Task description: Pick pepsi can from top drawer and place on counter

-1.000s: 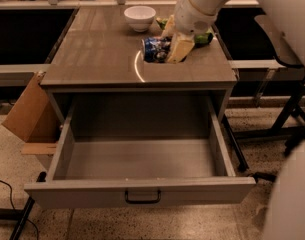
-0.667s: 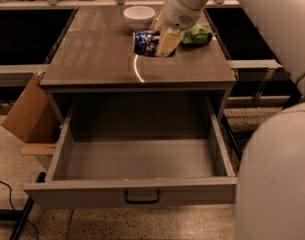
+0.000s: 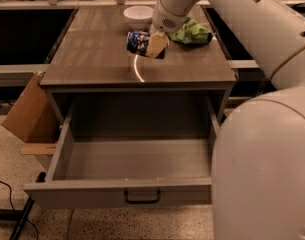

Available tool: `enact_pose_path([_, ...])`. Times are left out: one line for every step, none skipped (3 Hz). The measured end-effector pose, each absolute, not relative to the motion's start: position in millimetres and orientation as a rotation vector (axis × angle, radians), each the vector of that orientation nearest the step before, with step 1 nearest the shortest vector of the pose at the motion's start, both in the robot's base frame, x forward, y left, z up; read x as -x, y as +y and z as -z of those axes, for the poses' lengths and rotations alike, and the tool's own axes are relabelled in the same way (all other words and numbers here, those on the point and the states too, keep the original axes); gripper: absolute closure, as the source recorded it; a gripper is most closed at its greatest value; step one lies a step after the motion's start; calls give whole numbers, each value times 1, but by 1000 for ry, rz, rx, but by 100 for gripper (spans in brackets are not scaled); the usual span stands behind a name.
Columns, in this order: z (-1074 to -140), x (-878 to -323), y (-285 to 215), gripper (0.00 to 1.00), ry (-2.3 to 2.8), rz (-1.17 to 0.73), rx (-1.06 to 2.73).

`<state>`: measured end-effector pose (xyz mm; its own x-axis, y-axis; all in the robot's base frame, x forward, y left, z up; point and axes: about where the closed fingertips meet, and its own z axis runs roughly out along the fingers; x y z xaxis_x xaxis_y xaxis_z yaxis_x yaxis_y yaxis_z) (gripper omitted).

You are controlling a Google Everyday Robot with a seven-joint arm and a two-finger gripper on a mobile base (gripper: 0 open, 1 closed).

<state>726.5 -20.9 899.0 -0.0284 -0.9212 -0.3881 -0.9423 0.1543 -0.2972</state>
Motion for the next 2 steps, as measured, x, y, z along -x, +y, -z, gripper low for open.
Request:
enact_pose_path([-888,-737,-17,100,2030,-51,1712])
enact_pose_path([-881,-743,-14,81,2085,-49,1697])
